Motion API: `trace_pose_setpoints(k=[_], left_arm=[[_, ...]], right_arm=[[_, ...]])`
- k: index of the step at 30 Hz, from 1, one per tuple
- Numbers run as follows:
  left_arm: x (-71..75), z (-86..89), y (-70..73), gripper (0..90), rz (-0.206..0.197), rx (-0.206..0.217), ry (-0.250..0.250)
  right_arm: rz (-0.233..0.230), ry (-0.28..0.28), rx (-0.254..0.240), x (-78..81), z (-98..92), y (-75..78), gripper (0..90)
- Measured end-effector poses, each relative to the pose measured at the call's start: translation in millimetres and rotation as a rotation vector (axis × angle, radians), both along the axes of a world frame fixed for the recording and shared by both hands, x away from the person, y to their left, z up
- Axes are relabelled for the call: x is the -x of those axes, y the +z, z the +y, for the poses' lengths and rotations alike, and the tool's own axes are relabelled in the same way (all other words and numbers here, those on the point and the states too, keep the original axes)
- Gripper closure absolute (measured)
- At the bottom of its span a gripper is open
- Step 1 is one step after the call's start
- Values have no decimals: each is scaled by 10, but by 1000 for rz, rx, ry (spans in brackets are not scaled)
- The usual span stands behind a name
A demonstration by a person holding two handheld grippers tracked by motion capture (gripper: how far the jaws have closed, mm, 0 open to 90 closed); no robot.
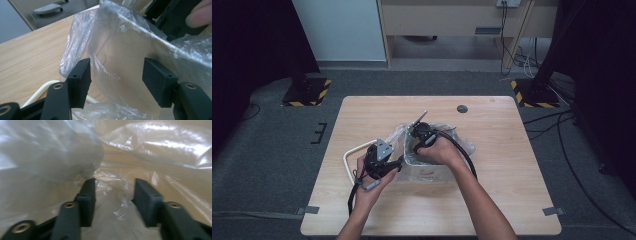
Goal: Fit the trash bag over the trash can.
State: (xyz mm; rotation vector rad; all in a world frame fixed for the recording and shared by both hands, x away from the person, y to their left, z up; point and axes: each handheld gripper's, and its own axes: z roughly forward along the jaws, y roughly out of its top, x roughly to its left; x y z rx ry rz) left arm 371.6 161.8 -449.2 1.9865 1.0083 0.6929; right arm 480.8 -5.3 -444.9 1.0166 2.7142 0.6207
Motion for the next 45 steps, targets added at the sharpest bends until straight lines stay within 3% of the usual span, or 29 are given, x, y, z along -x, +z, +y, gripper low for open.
trace_pose_setpoints(k=[9, 14, 31, 36, 45], left_arm=[[-1, 8, 0, 393, 4, 10, -2], [-3, 11, -4, 393, 8, 14, -2], [17, -9, -21, 388, 15, 15, -17], [28, -15, -21, 375, 17, 16, -22], [55, 10, -1, 354, 17, 13, -26]], right_arm=[[7, -17, 25, -13, 29, -67, 281], [-10, -21, 35, -18, 29, -82, 234], [-74, -20, -31, 82, -111, 183, 276], [-108, -13, -75, 128, -178, 295, 306], [-172, 0, -133, 187, -347, 555, 474]])
